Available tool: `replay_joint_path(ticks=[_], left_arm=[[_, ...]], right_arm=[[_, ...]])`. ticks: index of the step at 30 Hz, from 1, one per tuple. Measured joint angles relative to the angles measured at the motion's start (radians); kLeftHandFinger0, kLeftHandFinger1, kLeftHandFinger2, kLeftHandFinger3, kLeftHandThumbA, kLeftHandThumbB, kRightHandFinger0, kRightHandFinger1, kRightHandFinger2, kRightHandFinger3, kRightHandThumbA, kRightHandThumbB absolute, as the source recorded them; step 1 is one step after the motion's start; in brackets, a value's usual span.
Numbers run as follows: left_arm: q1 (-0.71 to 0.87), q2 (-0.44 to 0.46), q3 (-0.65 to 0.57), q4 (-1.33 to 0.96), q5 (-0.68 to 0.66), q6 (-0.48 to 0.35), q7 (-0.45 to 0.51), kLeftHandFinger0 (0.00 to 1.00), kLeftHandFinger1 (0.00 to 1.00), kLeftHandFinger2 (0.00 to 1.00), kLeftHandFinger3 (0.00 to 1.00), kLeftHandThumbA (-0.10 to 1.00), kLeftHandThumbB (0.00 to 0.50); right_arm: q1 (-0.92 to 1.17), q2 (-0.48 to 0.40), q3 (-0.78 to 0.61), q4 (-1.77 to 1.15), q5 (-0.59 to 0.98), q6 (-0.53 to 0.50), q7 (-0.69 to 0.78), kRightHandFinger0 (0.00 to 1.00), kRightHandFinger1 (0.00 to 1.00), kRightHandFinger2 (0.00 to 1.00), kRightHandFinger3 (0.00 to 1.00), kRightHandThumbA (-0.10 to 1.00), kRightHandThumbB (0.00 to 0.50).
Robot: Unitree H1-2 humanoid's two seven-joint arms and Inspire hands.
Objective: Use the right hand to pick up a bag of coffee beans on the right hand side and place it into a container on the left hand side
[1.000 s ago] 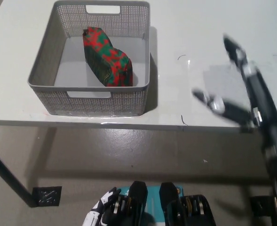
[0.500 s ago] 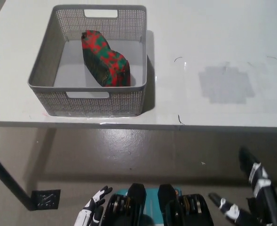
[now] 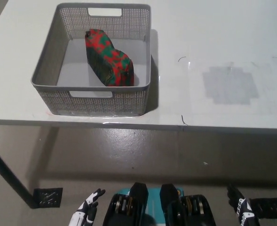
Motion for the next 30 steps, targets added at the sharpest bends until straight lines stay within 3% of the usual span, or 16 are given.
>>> replay_joint_path(ticks=[5, 8, 11, 15, 18, 21, 23, 30], left_arm=[[-0.004, 0.0, 0.003, -0.001, 0.0, 0.0, 0.0, 1.0, 1.0, 1.0, 1.0, 1.0, 0.366], [-0.007, 0.001, 0.004, -0.005, 0.001, -0.001, 0.0, 1.0, 1.0, 1.0, 1.0, 1.0, 0.329], [-0.008, 0.005, 0.009, -0.034, 0.01, -0.006, 0.001, 1.0, 1.0, 1.0, 1.0, 1.0, 0.341], [-0.017, 0.014, 0.021, -0.074, 0.017, -0.009, 0.001, 1.0, 1.0, 1.0, 1.0, 1.0, 0.342], [-0.031, 0.018, 0.022, -0.101, 0.02, -0.006, 0.001, 1.0, 1.0, 1.0, 1.0, 1.0, 0.325], [-0.055, 0.017, 0.022, -0.12, 0.022, 0.001, 0.001, 1.0, 1.0, 1.0, 1.0, 1.0, 0.321], [-0.071, 0.017, 0.022, -0.128, 0.025, 0.005, 0.001, 1.0, 1.0, 1.0, 1.0, 1.0, 0.285], [-0.122, 0.0, 0.022, -0.136, 0.039, 0.025, 0.001, 1.0, 1.0, 1.0, 1.0, 1.0, 0.322]], right_arm=[[0.0, 0.0, 0.001, 0.032, 0.0, -0.07, -0.019, 1.0, 1.0, 1.0, 1.0, 1.0, 0.33], [0.0, 0.0, 0.003, 0.037, 0.0, -0.105, -0.031, 1.0, 1.0, 1.0, 1.0, 1.0, 0.361], [0.001, 0.002, 0.014, 0.037, 0.0, -0.158, -0.05, 1.0, 1.0, 1.0, 1.0, 1.0, 0.372], [0.0, 0.008, 0.029, 0.037, -0.001, -0.204, -0.077, 1.0, 1.0, 1.0, 1.0, 1.0, 0.359], [-0.004, 0.008, 0.029, 0.036, -0.002, -0.22, -0.098, 1.0, 1.0, 1.0, 1.0, 1.0, 0.314], [-0.025, 0.007, 0.028, 0.036, -0.003, -0.225, -0.117, 1.0, 1.0, 1.0, 1.0, 1.0, 0.326], [-0.037, 0.006, 0.027, 0.036, -0.003, -0.226, -0.126, 1.0, 1.0, 1.0, 1.0, 0.99, 0.324], [-0.094, -0.009, 0.015, 0.036, -0.004, -0.23, -0.153, 1.0, 1.0, 1.0, 1.0, 1.0, 0.339]])
